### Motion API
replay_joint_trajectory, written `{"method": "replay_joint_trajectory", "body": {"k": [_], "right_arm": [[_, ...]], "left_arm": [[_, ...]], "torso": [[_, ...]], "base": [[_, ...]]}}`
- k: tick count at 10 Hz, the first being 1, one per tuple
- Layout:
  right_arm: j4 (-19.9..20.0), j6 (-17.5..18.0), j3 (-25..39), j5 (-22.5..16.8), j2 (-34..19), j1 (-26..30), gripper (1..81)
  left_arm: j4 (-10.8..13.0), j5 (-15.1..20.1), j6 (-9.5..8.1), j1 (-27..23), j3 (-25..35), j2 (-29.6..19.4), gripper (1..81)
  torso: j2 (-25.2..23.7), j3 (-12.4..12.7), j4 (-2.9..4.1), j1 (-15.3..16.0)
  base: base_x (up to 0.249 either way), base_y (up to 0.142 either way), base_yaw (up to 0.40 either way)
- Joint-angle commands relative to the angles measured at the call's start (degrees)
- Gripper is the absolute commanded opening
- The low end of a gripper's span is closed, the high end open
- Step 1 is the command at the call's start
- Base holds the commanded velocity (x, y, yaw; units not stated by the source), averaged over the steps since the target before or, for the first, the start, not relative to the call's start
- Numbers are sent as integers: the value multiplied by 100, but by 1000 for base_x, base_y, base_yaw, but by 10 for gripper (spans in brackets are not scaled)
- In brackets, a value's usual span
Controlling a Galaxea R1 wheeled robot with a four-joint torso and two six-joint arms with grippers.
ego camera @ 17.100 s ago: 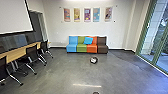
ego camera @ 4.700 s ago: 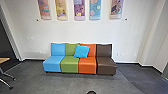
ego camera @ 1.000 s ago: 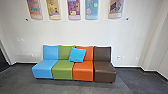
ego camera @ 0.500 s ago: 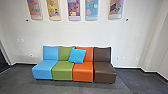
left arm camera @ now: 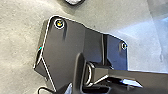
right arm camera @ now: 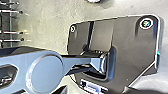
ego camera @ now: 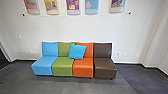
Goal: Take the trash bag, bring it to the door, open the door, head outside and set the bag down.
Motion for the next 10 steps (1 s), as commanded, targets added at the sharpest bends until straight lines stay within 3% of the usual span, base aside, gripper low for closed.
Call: {"method": "replay_joint_trajectory", "body": {"k": [1, 2, 3, 6, 7, 8, 10], "right_arm": [[381, -6, 777, -315, -799, 636, 811], [425, 2, 864, -463, -921, 777, 811], [521, 46, 943, -709, -1036, 1005, 811], [644, 46, 1180, -868, -1247, 1489, 811], [654, 55, 1251, -920, -1273, 1620, 811], [680, 116, 1269, -1078, -1291, 1770, 811], [741, 213, 1442, -1255, -1570, 2051, 811]], "left_arm": [[-401, 895, -17, -625, 118, -279, 811], [-479, 956, -17, -731, 101, -297, 811], [-567, 1008, -17, -880, 127, -349, 811], [-690, 1246, -17, -1232, 162, -498, 811], [-735, 1255, -8, -1346, 197, -578, 811], [-770, 1255, -16, -1478, 284, -674, 811], [-926, 1403, -17, -1758, 661, -928, 811]], "torso": [[-544, -514, 0, 352], [-748, -704, 0, 481], [-931, -480, 0, 601], [-1371, -614, 0, 889], [-2634, -634, 0, 1705], [-1740, -640, 0, 1126], [-2197, -642, 0, 1414]], "base": [[0, 0, 0], [0, 0, 0], [0, 0, 0], [0, 0, 0], [0, 0, 0], [0, 0, 0], [0, 0, 0]]}}
